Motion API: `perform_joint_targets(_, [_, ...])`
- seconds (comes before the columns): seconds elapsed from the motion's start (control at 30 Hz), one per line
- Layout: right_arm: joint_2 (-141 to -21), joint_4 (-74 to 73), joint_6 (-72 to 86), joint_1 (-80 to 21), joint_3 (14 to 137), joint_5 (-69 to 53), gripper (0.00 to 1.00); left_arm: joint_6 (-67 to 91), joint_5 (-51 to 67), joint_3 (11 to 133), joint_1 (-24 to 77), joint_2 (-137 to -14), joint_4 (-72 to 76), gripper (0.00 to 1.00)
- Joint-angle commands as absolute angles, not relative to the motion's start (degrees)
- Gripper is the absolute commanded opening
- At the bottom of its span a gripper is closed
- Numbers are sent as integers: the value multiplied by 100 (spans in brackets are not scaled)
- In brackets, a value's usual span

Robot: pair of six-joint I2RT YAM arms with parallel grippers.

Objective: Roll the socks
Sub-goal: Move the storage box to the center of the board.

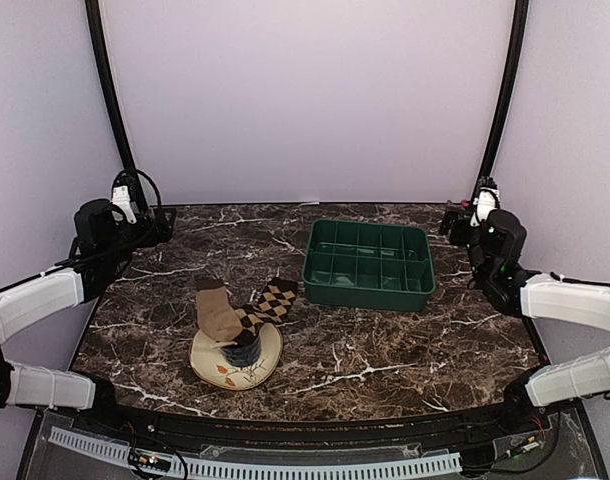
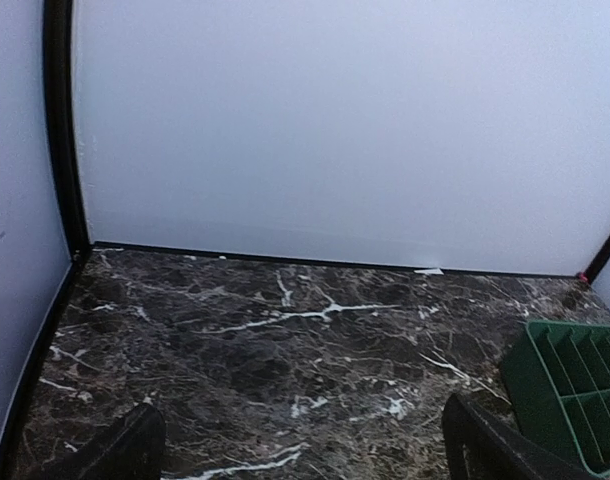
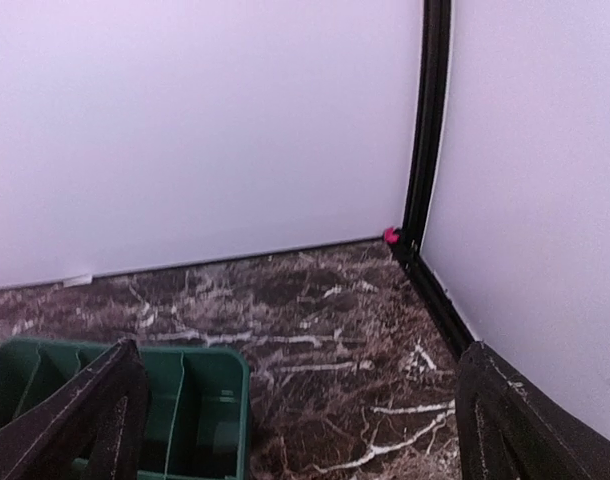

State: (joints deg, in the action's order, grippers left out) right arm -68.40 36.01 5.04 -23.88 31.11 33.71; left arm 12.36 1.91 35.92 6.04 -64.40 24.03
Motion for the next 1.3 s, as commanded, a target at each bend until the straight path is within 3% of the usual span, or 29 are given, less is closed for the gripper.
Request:
perform_joint_targets(0.0, [-6476,4864,161,-2410,3242,3934,100,1156,282,3855,1061,-6323,1901,99])
perform_joint_targets(0.07, [-6477,5476,-186,-2310,3072,2925,99,1183,339,4000,1230,-6328,1689,99])
perform_joint_targets(0.17, [-6498,4792,42,-2307,3420,2208,84,1078,211,4329,1566,-6368,1180,99])
perform_joint_targets(0.33, [-6680,2930,785,-2527,3972,2783,76,1344,-155,4987,1955,-6723,-151,97])
perform_joint_targets(0.7, [-7421,-132,2591,-2698,4730,3260,72,2382,110,5507,2115,-7257,-2229,87])
perform_joint_targets(1.27, [-8537,-1455,3625,-2698,4997,2491,63,2540,497,5392,2127,-7054,-2558,86])
